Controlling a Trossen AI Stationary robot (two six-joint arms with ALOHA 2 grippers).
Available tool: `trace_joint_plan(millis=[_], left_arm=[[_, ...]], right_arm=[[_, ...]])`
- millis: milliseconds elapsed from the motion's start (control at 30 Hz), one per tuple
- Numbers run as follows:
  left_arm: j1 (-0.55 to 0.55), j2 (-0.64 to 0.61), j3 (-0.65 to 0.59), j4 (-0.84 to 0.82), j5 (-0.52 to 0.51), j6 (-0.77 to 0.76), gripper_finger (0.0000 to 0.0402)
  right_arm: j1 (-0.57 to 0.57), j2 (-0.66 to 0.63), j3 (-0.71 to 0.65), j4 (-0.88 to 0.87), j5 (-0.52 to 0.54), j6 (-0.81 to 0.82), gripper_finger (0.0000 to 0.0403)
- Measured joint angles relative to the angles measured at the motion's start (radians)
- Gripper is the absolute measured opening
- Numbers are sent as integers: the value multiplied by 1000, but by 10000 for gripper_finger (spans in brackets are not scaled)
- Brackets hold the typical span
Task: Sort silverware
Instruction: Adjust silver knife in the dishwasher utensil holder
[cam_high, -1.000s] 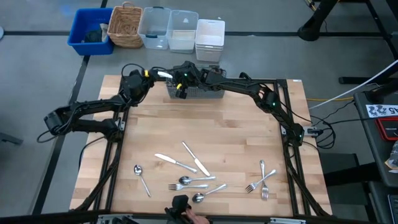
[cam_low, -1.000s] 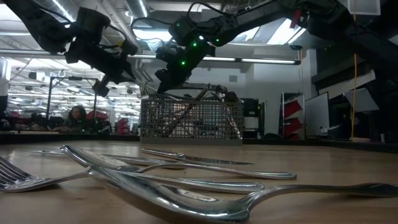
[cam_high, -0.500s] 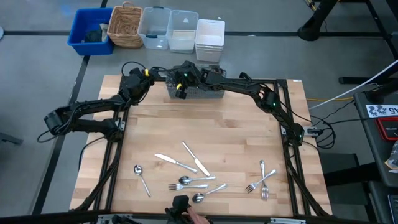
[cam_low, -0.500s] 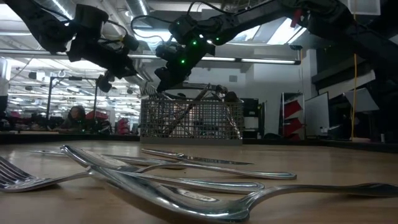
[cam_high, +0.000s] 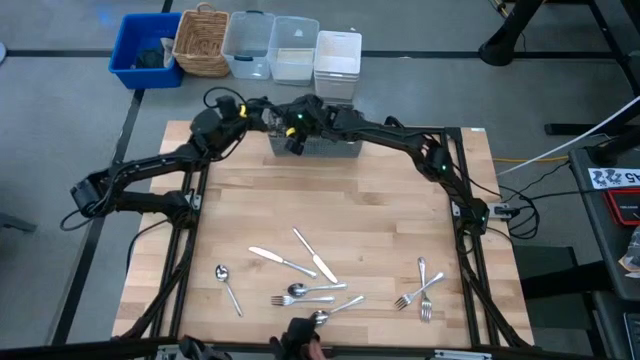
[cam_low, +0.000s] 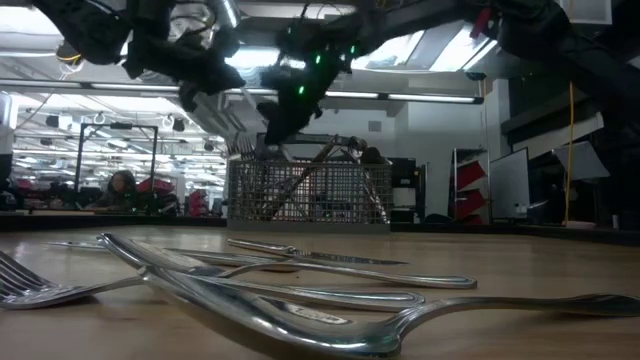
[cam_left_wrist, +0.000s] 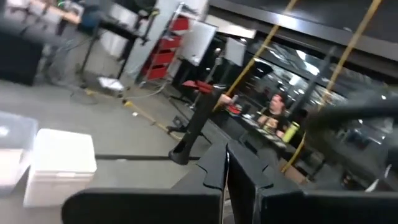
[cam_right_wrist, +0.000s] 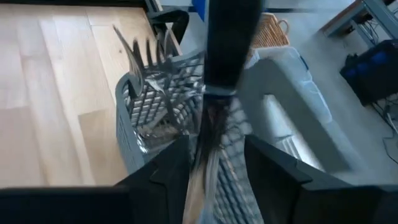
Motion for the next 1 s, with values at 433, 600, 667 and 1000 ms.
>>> trace_joint_plan(millis=[433,600,667,1000], left_arm=[[-12,0,45,-84,68,201,0],[-13,1,45,-110,150,270,0],[-13,1,45,-157,156,298,0],[-26,89,46,-174,163,429,6]], right_arm=[[22,-142,122,-278,10,10,156],[22,-164,121,-284,-3,10,156],[22,-171,121,-282,-4,10,156],[23,-169,120,-292,-71,10,156]])
